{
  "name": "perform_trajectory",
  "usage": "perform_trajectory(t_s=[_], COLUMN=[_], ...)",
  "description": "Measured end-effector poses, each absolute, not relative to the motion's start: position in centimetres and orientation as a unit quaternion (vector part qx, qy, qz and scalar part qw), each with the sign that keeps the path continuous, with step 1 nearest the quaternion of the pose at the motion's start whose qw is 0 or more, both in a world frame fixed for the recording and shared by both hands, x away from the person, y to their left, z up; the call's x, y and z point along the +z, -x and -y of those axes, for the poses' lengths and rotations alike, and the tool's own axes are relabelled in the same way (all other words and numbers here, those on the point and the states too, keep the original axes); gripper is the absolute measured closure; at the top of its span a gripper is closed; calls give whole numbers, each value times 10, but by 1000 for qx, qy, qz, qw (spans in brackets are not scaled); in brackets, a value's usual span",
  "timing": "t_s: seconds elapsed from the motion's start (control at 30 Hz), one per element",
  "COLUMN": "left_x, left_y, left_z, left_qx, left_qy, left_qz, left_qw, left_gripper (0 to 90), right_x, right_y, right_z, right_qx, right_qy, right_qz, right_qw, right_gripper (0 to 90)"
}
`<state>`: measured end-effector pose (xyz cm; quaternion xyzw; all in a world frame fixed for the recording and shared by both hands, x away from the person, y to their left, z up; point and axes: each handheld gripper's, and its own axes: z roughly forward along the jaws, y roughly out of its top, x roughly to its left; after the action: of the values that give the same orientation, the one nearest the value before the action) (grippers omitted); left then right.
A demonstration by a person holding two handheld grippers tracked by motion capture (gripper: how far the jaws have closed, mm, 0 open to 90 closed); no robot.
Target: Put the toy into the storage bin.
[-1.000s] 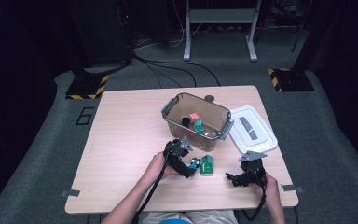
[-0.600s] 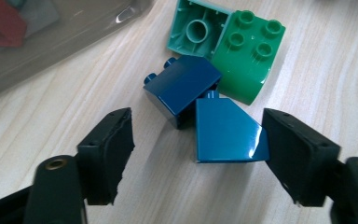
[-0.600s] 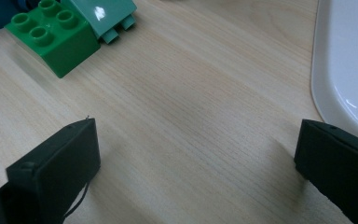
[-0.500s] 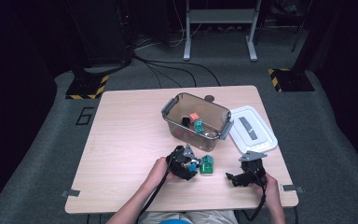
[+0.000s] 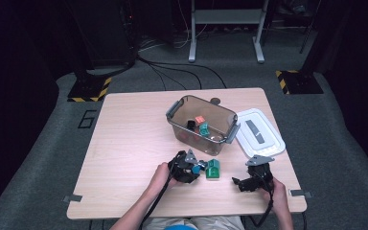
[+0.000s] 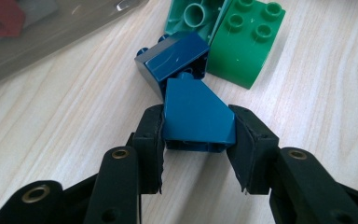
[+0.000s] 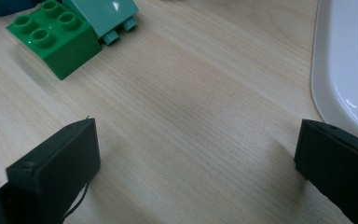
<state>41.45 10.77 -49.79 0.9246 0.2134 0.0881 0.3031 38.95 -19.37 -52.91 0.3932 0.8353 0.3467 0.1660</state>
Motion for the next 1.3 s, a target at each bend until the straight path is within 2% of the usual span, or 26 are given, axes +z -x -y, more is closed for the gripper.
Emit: perform_trajectory(t_s=[0.47,1.3], left_x=[-481,-409], left_y=[-418,-438], left_z=[-130,-158], left_qx=[100,154], left_qy=[-914,-901], left_qz=[-232,-240], left_qw=[317,326], left_gripper=[585,585], right_x=[-529,-529], right_y=[-390,-390], right_z=[194,194], right_qx=[347,347], right_qy=[-393,-393], right_qz=[-835,-835], right_qw=[166,166], right_gripper=[0,0])
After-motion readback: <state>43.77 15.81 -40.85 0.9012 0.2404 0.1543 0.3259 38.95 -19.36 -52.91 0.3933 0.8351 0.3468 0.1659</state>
